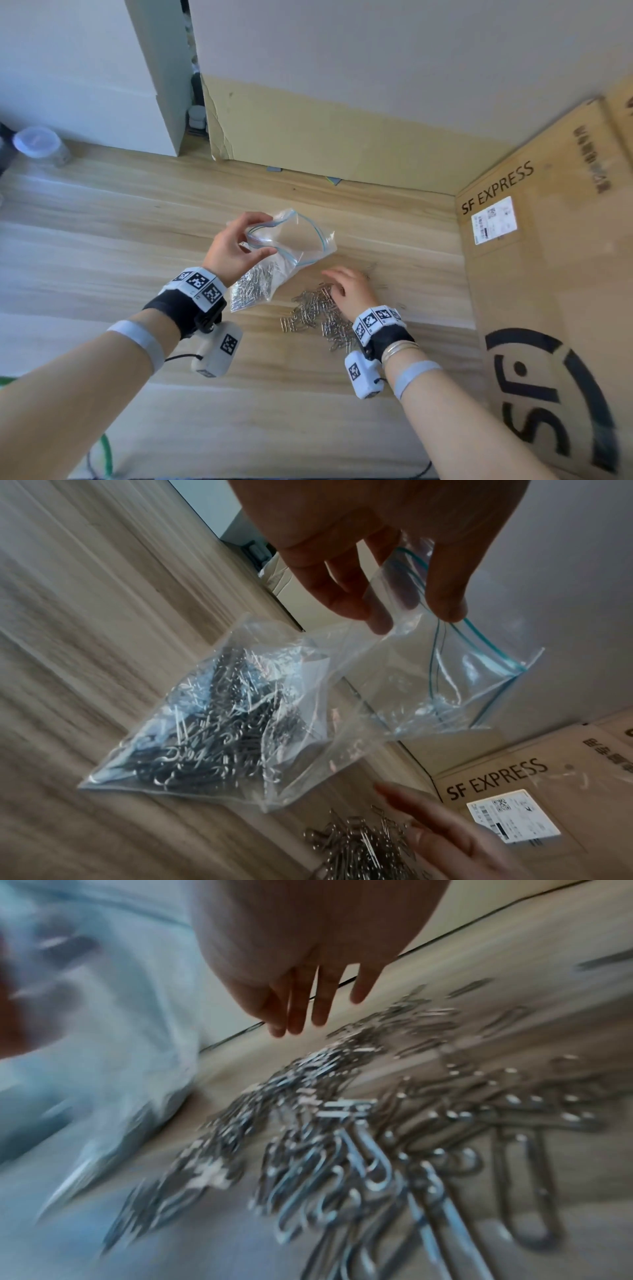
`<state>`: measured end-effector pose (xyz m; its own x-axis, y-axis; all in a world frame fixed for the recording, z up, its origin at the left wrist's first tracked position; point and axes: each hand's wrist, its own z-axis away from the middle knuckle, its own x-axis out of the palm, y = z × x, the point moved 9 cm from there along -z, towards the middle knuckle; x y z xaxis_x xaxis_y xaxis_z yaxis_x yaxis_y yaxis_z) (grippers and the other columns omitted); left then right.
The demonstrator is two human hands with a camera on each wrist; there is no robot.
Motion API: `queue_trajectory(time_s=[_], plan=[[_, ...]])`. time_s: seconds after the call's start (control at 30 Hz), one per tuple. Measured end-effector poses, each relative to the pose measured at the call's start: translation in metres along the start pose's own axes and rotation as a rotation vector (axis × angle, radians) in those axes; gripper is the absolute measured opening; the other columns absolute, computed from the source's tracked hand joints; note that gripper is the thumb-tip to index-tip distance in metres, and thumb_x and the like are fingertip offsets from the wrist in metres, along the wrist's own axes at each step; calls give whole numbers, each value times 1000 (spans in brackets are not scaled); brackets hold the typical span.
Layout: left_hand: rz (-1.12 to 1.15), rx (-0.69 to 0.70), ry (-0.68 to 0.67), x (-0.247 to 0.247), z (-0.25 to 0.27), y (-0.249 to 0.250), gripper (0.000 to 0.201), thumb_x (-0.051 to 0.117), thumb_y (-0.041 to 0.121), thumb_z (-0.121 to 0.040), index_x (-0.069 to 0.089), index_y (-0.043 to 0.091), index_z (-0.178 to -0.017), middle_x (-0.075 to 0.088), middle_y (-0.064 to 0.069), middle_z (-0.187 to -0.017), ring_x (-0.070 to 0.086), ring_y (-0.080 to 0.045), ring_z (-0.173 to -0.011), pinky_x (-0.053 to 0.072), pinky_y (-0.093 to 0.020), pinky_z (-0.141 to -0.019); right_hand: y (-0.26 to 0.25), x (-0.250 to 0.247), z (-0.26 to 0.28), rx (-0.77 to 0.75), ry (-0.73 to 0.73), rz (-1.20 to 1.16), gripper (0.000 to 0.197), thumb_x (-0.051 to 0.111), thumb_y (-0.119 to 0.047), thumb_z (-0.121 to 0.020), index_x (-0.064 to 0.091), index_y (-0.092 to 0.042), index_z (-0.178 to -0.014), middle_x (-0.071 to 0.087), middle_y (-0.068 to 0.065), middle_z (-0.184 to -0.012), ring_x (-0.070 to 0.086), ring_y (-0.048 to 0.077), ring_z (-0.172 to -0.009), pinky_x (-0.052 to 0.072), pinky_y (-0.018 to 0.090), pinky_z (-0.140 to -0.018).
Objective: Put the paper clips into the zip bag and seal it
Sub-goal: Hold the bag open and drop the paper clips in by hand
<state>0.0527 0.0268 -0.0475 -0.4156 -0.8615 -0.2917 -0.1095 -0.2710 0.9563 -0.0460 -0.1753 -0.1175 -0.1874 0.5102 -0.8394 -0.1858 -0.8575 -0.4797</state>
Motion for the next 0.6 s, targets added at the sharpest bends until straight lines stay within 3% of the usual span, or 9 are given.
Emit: queue_trajectory(time_s=[0.07,0.13,0.2,0.33,0.5,0.6], plan=[[-2,6,-7,2,3,4,52,74,12,-72,47,46,-100,50,46,-103,55,10,-89,51,-29,-78,33,-12,3,181,65,-68,47,45,-16,-91,35,-20,-137,29,-2,-148,30,20,-133,20,31,-111],[-9,19,-20,4,5,6,54,75,10,-71,48,48,-99,51,45,-103,55,8,-86,51,-24,-74,64,-14,5,341,21,35,55,39,-30,-95,16,-20,-143,8,-2,-154,6,22,-142,3,38,-114],[-3,22,-28,7,7,6,57,75,9,-71,49,54,-96,52,43,-103,54,8,-85,49,-18,-69,82,-10,9,414,-27,130,60,33,-40,-95,6,-18,-145,-2,1,-155,-5,21,-142,-1,41,-115],[2,1,-31,11,7,3,54,75,9,-70,48,46,-98,53,43,-101,53,6,-86,49,-21,-71,67,10,14,363,-55,104,60,30,-39,-96,4,-15,-145,-7,4,-155,-8,22,-142,-1,39,-116],[-18,5,-46,18,6,5,54,75,9,-71,46,45,-100,50,47,-102,51,16,-88,47,-16,-73,31,33,22,239,-80,16,57,34,-31,-97,7,-14,-144,-4,4,-155,-7,21,-142,-6,34,-114],[-20,0,-57,19,6,6,55,75,10,-71,45,46,-100,50,47,-102,52,14,-87,48,-20,-74,49,14,33,340,28,18,55,32,-31,-97,8,-18,-144,-2,-2,-154,-8,18,-142,-8,39,-113]])
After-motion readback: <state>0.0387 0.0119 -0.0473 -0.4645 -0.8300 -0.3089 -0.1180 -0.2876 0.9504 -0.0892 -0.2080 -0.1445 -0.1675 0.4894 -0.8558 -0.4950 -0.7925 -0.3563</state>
